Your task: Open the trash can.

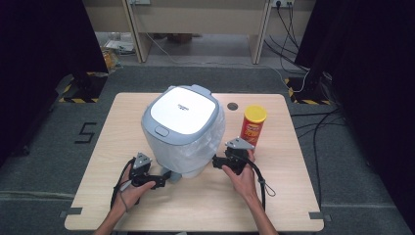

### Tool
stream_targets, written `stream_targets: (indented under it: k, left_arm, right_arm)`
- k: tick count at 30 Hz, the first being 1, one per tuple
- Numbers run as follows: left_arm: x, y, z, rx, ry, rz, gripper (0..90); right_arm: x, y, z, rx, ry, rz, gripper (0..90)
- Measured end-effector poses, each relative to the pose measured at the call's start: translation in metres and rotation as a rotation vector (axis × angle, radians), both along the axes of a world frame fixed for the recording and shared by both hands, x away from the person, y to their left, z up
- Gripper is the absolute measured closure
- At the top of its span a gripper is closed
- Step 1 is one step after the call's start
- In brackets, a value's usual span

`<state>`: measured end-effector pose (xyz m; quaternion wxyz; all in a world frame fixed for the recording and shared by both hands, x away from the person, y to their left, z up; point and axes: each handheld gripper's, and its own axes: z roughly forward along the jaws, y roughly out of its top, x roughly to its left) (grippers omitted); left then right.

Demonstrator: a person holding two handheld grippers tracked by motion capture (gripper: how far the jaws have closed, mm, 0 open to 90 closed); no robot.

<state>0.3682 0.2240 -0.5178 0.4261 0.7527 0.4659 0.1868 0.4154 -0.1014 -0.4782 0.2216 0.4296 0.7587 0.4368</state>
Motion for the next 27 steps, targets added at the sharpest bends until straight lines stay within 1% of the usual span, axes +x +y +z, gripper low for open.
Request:
stream_targets:
  k: [1,4,5,6,7,8,10,11,14,15,17,19,20,21,23,24,25,27]
  left_arm:
    - [0.000,-0.001,0.000,0.004,-0.007,0.002,0.1]
    - [0.002,-0.002,0.000,0.002,-0.009,0.012,0.1]
    - [0.003,-0.002,0.000,0.004,-0.014,0.017,0.1]
    - [0.003,-0.002,0.000,0.004,-0.014,0.017,0.1]
    - [0.003,-0.003,0.000,0.014,-0.027,0.027,0.1]
    - [0.004,-0.003,0.000,0.016,-0.029,0.031,0.1]
    - [0.006,-0.003,0.000,0.017,-0.027,0.036,0.1]
    - [0.008,-0.002,0.000,0.017,-0.021,0.046,0.1]
    - [0.011,-0.001,0.000,0.017,-0.023,0.054,0.1]
    - [0.012,0.000,0.000,0.016,-0.024,0.057,0.1]
    - [0.014,0.002,-0.001,0.006,-0.016,0.068,0.1]
    - [0.014,0.002,-0.001,0.006,-0.012,0.068,0.1]
    - [0.015,0.002,-0.002,0.003,-0.005,0.069,0.1]
    - [0.015,0.003,-0.003,-0.007,0.000,0.070,0.1]
    - [0.015,0.003,-0.004,-0.010,0.001,0.070,0.1]
    - [0.015,0.003,-0.004,-0.010,0.001,0.070,0.1]
    - [0.015,0.002,-0.003,0.002,-0.004,0.072,0.1]
    - [0.015,0.002,-0.004,0.004,-0.001,0.072,0.1]
  right_arm:
    - [0.002,0.001,0.001,-0.005,-0.003,-0.001,18.0]
    - [0.012,0.007,0.003,-0.029,-0.008,0.001,18.8]
    - [0.016,0.008,0.003,-0.030,-0.009,0.001,19.0]
    - [0.016,0.008,0.003,-0.030,-0.009,0.001,19.0]
    - [0.023,0.011,0.003,-0.030,-0.004,0.001,19.1]
    - [0.026,0.013,0.003,-0.030,-0.006,0.003,19.5]
    - [0.029,0.015,0.003,-0.027,-0.005,0.006,20.4]
    - [0.037,0.019,0.003,-0.018,-0.005,0.010,21.4]
    - [0.046,0.025,0.002,-0.018,-0.005,0.009,21.5]
    - [0.046,0.025,0.002,-0.018,-0.005,0.009,21.5]
    - [0.051,0.029,0.002,-0.013,0.001,0.006,22.3]
    - [0.051,0.031,0.002,-0.019,0.003,0.000,22.2]
    - [0.050,0.031,0.002,-0.022,0.008,0.008,21.4]
    - [0.048,0.032,0.002,-0.018,0.024,0.008,20.0]
    - [0.040,0.032,0.000,-0.045,0.021,0.025,19.7]
    - [0.040,0.032,0.000,-0.045,0.021,0.025,19.7]
    - [0.031,0.031,-0.001,-0.081,0.010,0.035,19.4]
    - [0.023,0.029,-0.003,-0.091,0.013,0.051,19.4]
